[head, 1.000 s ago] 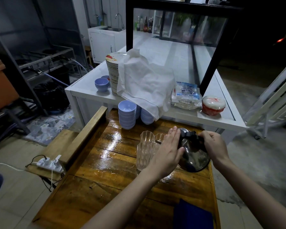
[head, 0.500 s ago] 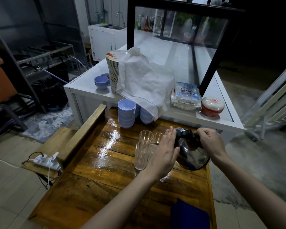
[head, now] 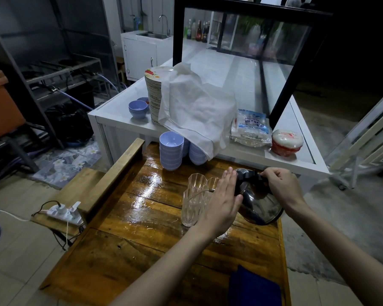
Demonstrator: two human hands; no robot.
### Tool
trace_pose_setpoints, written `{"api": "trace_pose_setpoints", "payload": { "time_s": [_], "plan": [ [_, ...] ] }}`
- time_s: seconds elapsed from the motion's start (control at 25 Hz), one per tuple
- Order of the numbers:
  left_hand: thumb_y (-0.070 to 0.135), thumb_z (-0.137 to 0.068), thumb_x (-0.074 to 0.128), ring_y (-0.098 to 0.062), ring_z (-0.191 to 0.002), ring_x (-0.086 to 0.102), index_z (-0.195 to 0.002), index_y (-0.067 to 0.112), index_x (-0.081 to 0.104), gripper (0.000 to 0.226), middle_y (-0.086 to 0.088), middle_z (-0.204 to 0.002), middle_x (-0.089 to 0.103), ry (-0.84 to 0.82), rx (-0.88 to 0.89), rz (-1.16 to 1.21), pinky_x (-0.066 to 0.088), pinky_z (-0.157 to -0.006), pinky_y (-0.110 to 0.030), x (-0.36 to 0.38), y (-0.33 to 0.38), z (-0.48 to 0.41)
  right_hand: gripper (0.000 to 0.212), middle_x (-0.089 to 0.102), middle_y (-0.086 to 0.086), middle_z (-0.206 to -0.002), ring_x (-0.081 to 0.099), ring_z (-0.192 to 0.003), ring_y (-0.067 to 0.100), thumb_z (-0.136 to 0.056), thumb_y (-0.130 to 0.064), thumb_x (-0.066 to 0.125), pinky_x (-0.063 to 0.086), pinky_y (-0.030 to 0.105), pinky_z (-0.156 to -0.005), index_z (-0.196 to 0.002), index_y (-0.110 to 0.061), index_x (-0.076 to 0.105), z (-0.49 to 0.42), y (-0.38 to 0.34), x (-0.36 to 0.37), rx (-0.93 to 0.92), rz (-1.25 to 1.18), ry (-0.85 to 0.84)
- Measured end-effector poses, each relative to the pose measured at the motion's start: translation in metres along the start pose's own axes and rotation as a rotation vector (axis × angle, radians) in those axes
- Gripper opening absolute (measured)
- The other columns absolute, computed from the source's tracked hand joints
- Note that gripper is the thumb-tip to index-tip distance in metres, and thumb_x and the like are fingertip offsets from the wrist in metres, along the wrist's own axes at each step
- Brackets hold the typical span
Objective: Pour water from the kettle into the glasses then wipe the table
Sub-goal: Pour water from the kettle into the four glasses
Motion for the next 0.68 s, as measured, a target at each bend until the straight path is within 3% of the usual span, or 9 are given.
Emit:
{"api": "trace_pose_setpoints", "payload": {
  "time_s": [0.68],
  "plan": [
    [0.031,-0.104,0.030,-0.002,-0.146,-0.015,-0.153,0.017,-0.005,0.062,0.004,-0.161,-0.012,-0.015,-0.024,0.036,0.001,-0.122,-0.030,0.001,-0.006,-0.002,0.038,0.062,0.025,-0.062,0.046,-0.053,0.019,-0.089,-0.018,0.056,0.031,0.030,-0.050,-0.060,0.005,0.062,-0.002,-0.013,-0.001,-0.067,0.069,0.004]
  ]
}}
Point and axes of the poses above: each hand's wrist, its own z-axis away from the middle knuckle, its own x-axis out of the palm, y = z × x, the point moved 5 cm from there along -z, towards the middle knuckle
